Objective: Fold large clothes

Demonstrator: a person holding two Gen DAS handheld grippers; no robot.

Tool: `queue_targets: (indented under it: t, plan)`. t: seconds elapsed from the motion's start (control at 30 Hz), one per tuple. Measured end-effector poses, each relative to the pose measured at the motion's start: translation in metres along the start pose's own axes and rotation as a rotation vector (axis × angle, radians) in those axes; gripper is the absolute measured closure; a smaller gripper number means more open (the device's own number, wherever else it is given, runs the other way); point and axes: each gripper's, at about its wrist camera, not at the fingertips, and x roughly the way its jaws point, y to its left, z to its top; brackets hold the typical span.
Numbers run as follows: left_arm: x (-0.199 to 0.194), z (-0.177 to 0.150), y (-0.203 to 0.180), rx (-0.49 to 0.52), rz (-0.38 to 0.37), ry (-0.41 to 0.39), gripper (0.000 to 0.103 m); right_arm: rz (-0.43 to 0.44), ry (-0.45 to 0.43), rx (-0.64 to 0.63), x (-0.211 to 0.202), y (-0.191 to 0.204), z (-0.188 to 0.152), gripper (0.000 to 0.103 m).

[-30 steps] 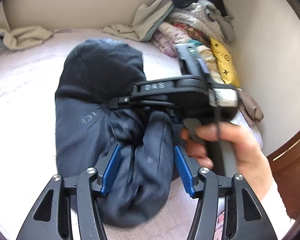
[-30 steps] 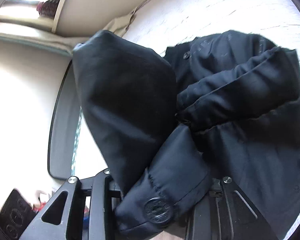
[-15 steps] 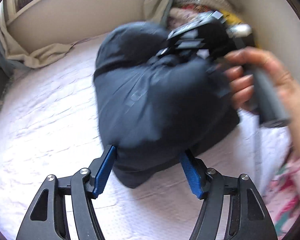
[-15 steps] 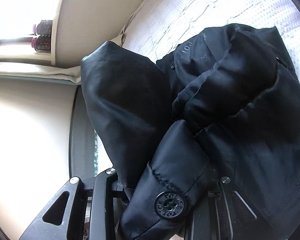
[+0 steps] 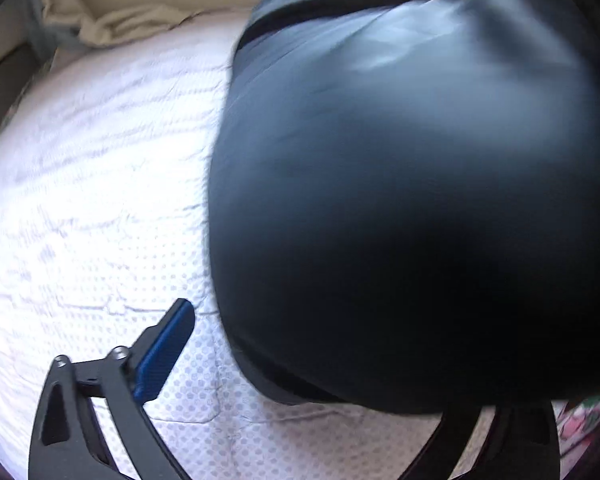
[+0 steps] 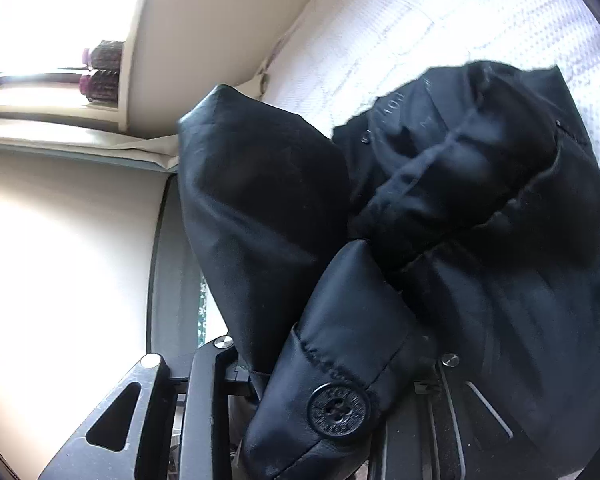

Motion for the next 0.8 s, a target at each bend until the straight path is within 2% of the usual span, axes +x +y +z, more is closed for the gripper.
queue_targets:
  t: [0.07,0.23,0.37,0.47,0.7,0.8]
  plan:
    - [0.002,-0.002,0.003,0.001,0.024,0.024,0.0,0.019,-0.02,-0.043,-0.018,0.009,-0.001,0.083]
    - [-0.002,-0.002,-0.005,0.051,0.06,-0.005,0.0,0.022,-0.076,-0.128,-0.06,0.02,-0.006,0.088]
    - [-0.009,-0.003,-0.016,0.094,0.088,-0.007,0.003,-0.001,-0.086,-0.09,-0.07,-0.002,-0.009,0.09]
    - [-0.017,-0.001,-0.026,0.114,0.066,-0.013,0.004,-0.006,-0.097,-0.056,-0.078,-0.015,-0.007,0.09]
    - [-0.051,-0.001,-0.058,0.253,0.072,-0.125,0.004,-0.044,-0.135,-0.054,-0.105,-0.038,0.003,0.091]
    - [-0.07,-0.005,-0.072,0.311,0.032,-0.165,0.004,-0.06,-0.144,-0.032,-0.113,-0.052,0.009,0.091]
